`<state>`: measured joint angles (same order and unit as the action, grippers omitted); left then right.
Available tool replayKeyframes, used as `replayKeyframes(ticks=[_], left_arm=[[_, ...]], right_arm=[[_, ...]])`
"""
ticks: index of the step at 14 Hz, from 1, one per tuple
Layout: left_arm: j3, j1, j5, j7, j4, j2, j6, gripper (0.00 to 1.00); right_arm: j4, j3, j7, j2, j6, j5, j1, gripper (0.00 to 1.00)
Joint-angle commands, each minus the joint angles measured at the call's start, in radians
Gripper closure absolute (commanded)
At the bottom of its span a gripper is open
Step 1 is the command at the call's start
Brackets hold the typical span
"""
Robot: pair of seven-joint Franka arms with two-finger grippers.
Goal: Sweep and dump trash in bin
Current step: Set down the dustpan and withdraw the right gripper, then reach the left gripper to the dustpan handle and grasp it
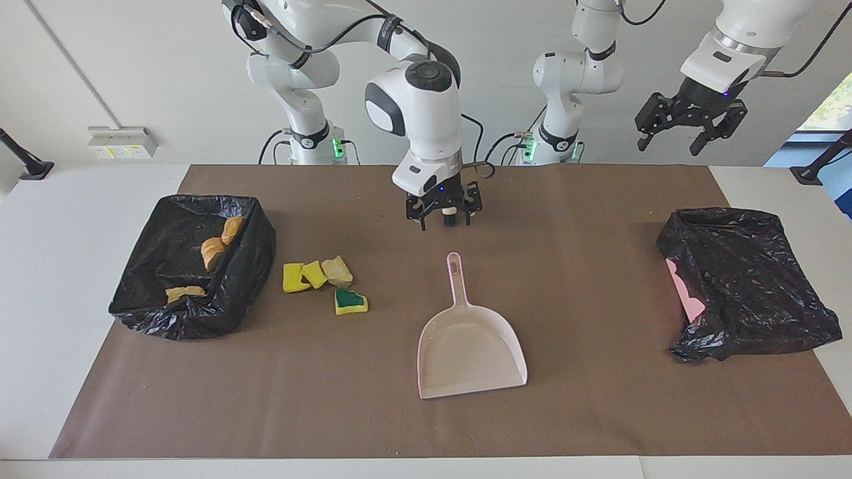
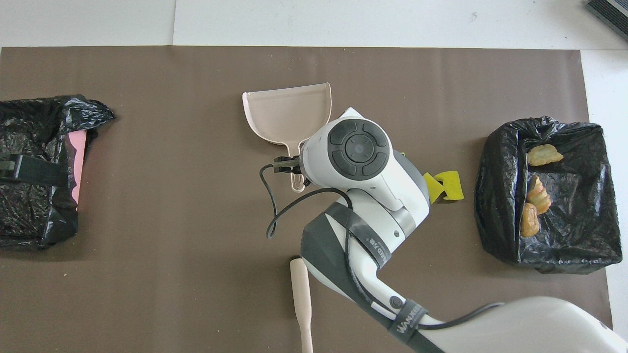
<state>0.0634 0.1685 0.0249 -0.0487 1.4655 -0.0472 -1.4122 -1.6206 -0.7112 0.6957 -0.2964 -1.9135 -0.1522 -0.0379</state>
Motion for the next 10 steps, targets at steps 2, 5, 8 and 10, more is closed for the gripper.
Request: replayKeyframes(ticks=[2,5,8,10], left_arm=[[0.007,0.013,0.001,0.016,-0.007,0.000,-0.037,0.00],[-0.005,0.038,0.006,0.016,0.021,0.016,-0.100,0.00],[-0.007,0.106,0.006,0.045,0.082,0.029,-0.190,0.00],[-0.007,0.172,0.006,0.131,0.119,0.069,-0.264,0.00]], right_arm=[[-0.218,-0.017,-0.024,0.172,0.001,0.153,-0.005,0.00],[-0.399,-0.019,-0.028,0.343,-0.018,0.299,-0.056,0.00],[-0.598,-0.017,-0.063,0.477,-0.112,0.449,-0.131,0.00],[-0.698,-0.017,-0.074,0.525,-0.180,0.505,-0.183,0.00]])
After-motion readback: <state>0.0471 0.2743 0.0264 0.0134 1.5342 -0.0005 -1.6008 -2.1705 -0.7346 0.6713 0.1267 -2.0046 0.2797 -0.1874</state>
